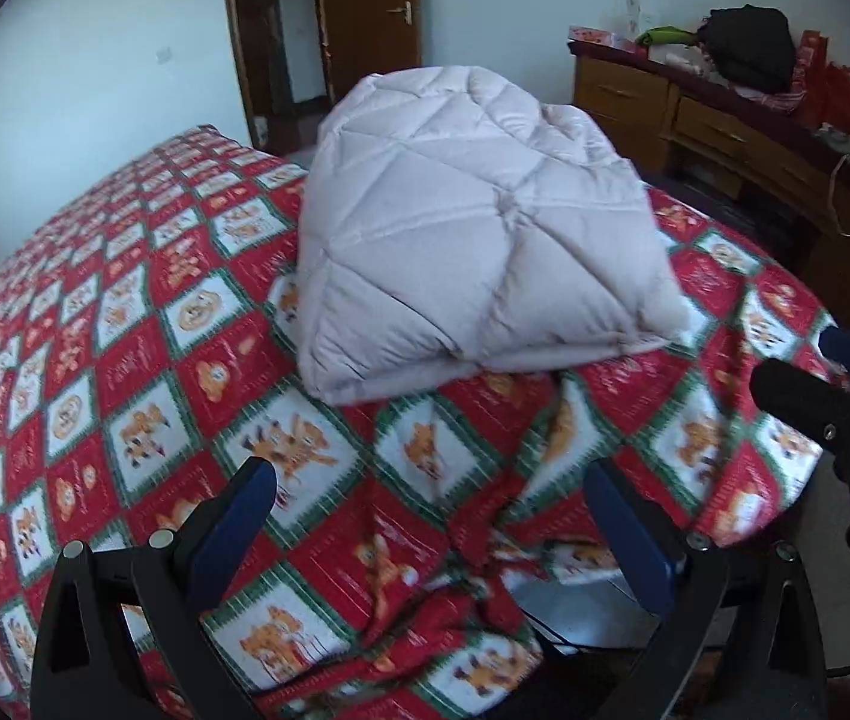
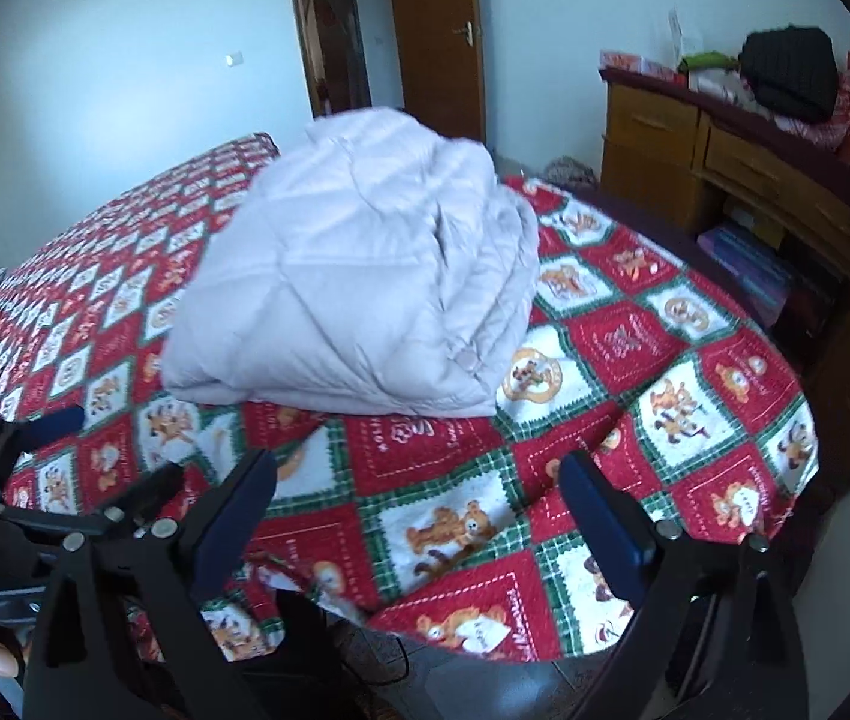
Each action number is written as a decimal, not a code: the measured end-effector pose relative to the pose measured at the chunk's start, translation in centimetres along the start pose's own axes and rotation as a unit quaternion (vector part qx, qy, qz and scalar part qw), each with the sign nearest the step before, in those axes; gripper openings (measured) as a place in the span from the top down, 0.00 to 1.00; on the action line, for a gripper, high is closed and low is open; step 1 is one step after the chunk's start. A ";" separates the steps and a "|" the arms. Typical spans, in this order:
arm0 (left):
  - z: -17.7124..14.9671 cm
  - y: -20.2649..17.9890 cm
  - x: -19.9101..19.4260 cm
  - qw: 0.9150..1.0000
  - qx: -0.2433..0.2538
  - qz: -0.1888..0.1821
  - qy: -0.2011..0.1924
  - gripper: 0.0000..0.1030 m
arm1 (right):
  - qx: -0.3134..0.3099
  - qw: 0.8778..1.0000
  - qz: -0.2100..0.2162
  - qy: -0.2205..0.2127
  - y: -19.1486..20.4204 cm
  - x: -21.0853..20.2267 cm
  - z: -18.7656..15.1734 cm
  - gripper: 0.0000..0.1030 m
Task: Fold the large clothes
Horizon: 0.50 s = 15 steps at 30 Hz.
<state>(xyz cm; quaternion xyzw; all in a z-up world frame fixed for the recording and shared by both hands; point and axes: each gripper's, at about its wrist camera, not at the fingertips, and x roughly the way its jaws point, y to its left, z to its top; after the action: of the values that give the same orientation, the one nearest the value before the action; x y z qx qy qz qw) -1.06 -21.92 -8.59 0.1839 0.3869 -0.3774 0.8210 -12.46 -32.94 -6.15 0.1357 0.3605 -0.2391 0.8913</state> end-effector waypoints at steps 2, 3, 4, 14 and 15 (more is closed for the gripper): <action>-0.2 -0.2 -0.8 1.000 0.005 -0.011 -0.005 0.01 | -0.010 1.000 0.001 -0.016 0.6 -1.2 0.2 0.03; -0.2 -0.1 -1.1 1.000 0.007 -0.009 -0.011 0.01 | -0.016 1.000 0.003 -0.026 0.9 -1.9 0.3 0.03; -0.1 -0.2 -1.6 1.000 0.007 -0.005 -0.020 0.01 | -0.019 0.999 0.004 -0.038 1.2 -2.7 0.4 0.03; 0.7 1.0 -8.6 0.992 -0.033 0.007 -0.119 0.01 | -0.036 0.990 0.009 -0.138 2.4 -7.8 2.0 0.00; 1.0 1.1 -9.5 0.990 -0.034 0.017 -0.139 0.01 | -0.036 0.988 0.006 -0.149 2.4 -8.2 2.1 0.00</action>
<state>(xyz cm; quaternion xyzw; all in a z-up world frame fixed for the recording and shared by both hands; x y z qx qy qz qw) -3.69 -17.19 -0.58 0.1078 0.2785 -0.3717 0.8790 -15.14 -29.12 1.34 0.0685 0.2316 -0.2382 0.9407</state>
